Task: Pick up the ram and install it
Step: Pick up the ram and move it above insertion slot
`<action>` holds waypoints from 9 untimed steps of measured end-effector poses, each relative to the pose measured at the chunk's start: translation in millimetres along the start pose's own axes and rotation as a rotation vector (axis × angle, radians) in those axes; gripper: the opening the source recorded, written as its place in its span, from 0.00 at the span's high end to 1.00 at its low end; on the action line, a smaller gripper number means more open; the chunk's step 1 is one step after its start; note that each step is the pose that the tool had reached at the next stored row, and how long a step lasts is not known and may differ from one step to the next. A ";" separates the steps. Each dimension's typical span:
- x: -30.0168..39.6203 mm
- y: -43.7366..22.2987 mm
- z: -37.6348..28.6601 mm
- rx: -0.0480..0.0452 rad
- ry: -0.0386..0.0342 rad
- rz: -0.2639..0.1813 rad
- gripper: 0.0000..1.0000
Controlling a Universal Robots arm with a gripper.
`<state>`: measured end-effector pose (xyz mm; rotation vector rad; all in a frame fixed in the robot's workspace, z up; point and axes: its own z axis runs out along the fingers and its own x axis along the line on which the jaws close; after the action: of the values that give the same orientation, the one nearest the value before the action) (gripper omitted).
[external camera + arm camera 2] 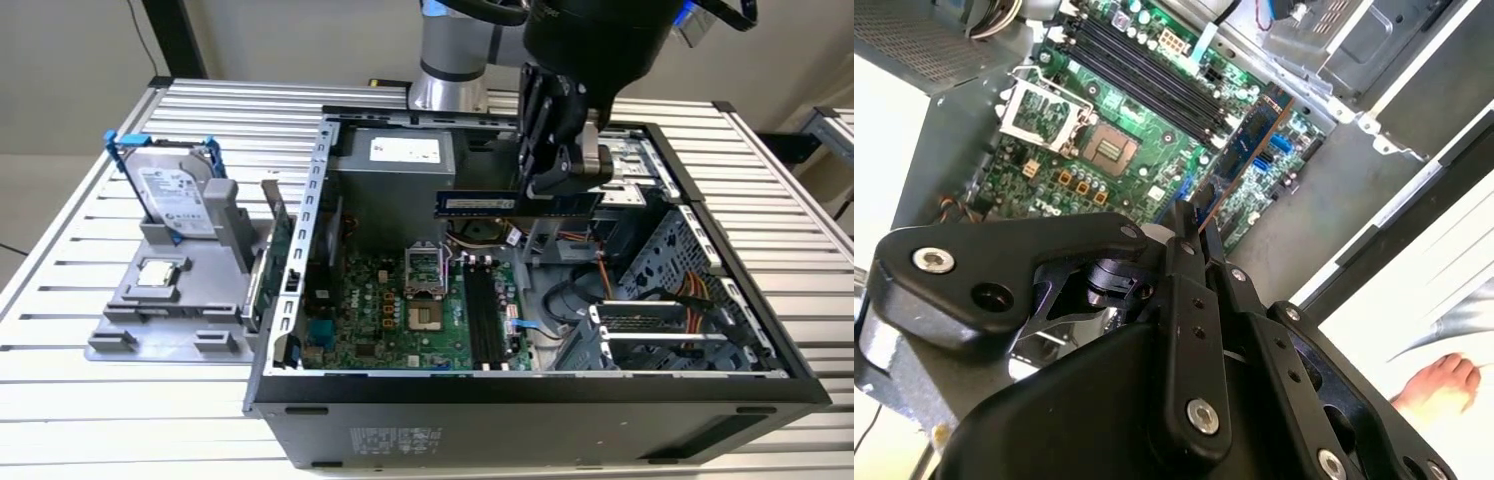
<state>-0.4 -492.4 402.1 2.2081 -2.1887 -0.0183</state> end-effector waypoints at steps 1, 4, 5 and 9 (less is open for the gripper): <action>0.0 -0.4 0.0 0.0000 0.0000 0.000 1.00; 0.0 -2.0 -0.1 0.0000 0.0000 0.000 1.00; 0.0 -2.9 -0.1 0.0000 0.0000 0.000 1.00; 0.1 -10.2 -0.3 0.0000 0.0000 0.000 1.00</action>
<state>9.8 -492.4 402.1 2.2076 -2.1891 -0.0182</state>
